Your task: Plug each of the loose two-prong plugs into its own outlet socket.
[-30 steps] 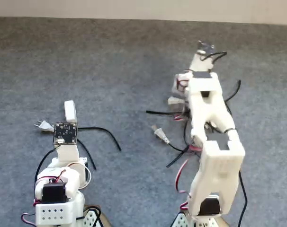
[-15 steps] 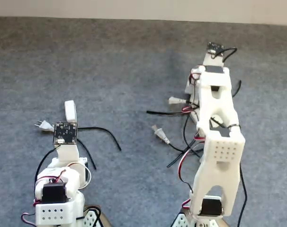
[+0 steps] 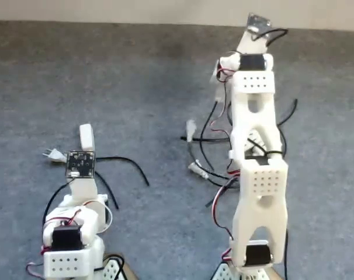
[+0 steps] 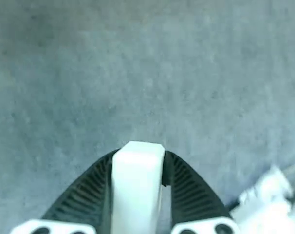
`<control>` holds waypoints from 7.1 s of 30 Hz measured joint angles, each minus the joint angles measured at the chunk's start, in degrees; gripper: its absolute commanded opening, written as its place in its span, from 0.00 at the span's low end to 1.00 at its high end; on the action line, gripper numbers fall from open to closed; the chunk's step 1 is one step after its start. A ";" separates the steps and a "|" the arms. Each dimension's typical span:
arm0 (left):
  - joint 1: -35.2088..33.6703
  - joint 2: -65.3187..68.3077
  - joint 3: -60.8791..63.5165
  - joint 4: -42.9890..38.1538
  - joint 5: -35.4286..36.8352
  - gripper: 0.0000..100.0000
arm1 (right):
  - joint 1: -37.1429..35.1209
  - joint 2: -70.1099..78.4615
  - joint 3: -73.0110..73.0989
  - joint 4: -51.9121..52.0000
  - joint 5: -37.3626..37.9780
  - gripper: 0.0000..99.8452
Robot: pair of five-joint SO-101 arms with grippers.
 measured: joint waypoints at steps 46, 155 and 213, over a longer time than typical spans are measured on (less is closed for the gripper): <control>0.00 0.00 0.00 0.00 0.00 0.01 | -27.78 22.33 -19.08 2.11 5.27 0.30; -20.66 84.84 -54.86 -14.51 34.02 0.22 | -2.99 -59.52 -3.60 13.98 25.58 0.30; -9.49 94.33 -48.26 -38.59 42.02 0.01 | -2.99 -59.52 0.70 13.19 25.58 0.30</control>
